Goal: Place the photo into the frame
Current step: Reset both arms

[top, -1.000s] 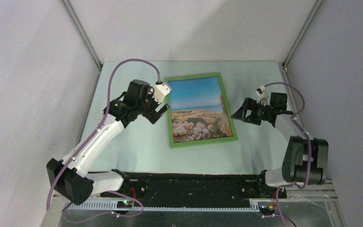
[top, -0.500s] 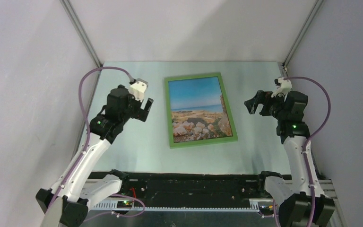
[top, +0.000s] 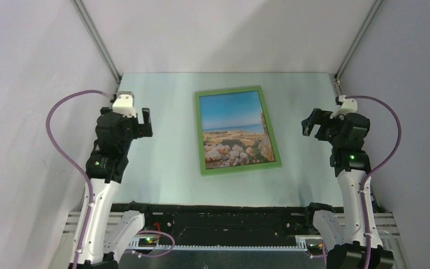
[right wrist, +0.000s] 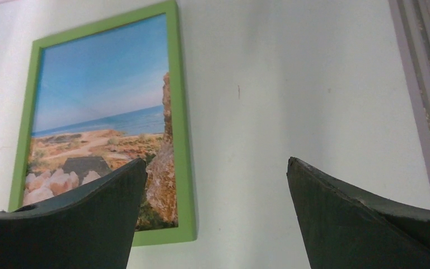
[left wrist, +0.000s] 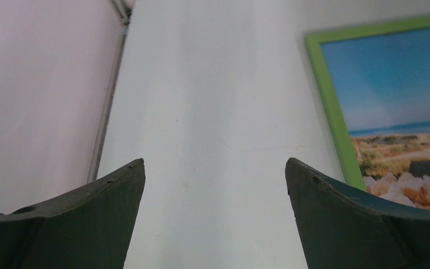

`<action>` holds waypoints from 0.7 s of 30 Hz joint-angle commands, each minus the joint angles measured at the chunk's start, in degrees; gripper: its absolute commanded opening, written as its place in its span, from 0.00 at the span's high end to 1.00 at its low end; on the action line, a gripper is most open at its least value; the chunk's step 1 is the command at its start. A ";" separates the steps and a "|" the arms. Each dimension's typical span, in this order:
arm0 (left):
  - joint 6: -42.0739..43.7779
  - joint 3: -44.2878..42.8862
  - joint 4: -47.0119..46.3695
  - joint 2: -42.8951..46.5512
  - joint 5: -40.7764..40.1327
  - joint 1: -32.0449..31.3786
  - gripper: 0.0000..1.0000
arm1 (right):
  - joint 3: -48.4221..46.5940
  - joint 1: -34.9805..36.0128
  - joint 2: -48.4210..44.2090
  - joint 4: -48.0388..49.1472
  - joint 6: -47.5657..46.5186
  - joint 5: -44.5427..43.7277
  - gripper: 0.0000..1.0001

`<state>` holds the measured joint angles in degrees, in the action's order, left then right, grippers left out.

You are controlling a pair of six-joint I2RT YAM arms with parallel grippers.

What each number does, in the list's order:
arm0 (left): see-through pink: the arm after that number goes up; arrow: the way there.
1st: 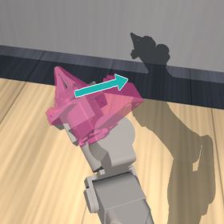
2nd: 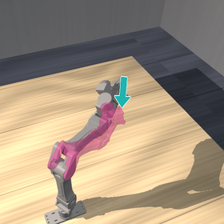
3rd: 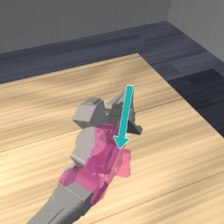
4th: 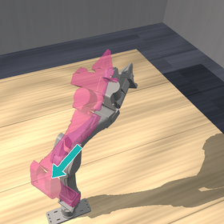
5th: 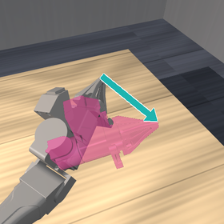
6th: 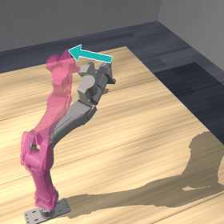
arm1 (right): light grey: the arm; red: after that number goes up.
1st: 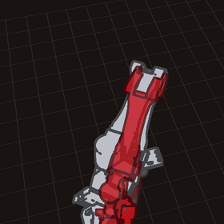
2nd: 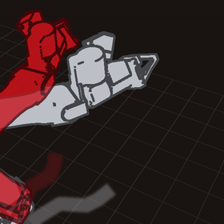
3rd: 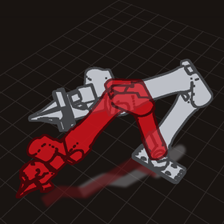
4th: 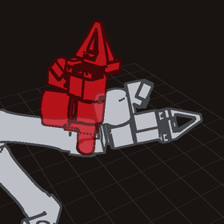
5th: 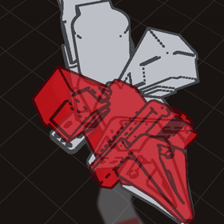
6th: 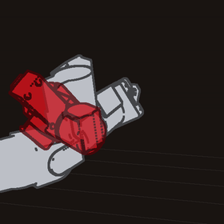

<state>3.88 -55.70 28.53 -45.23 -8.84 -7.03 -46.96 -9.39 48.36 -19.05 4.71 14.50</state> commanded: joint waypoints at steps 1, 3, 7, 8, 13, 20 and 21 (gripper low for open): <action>-3.32 1.68 -1.98 4.02 2.25 5.77 0.00 | -1.93 -0.64 -1.53 -3.78 -2.42 -2.71 0.00; -3.25 2.72 -1.95 5.45 2.48 7.51 0.00 | -1.97 -0.94 -2.16 -5.57 -3.25 -2.96 0.01; -2.97 5.26 -1.76 8.43 1.43 9.42 0.00 | -2.00 -1.58 -4.15 -8.96 -4.11 -4.22 0.01; -2.99 5.70 -1.67 9.45 0.81 9.58 0.00 | -2.00 -1.70 -4.92 -9.37 -4.32 -4.50 0.01; -3.42 8.85 -1.76 12.23 -0.72 9.70 0.00 | -1.76 -1.94 -8.09 -12.07 -6.18 -5.20 0.01; -2.60 12.11 -2.90 11.35 0.47 9.75 0.00 | 3.25 -2.16 -13.48 -12.67 -10.98 -7.22 0.00; -2.24 12.50 -3.69 11.12 0.99 9.75 0.00 | 4.01 -2.20 -14.77 -12.33 -11.23 -7.26 0.01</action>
<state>1.48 -44.56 28.12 -33.26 -8.43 2.28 -45.71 -11.18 36.91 -31.42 -2.98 9.23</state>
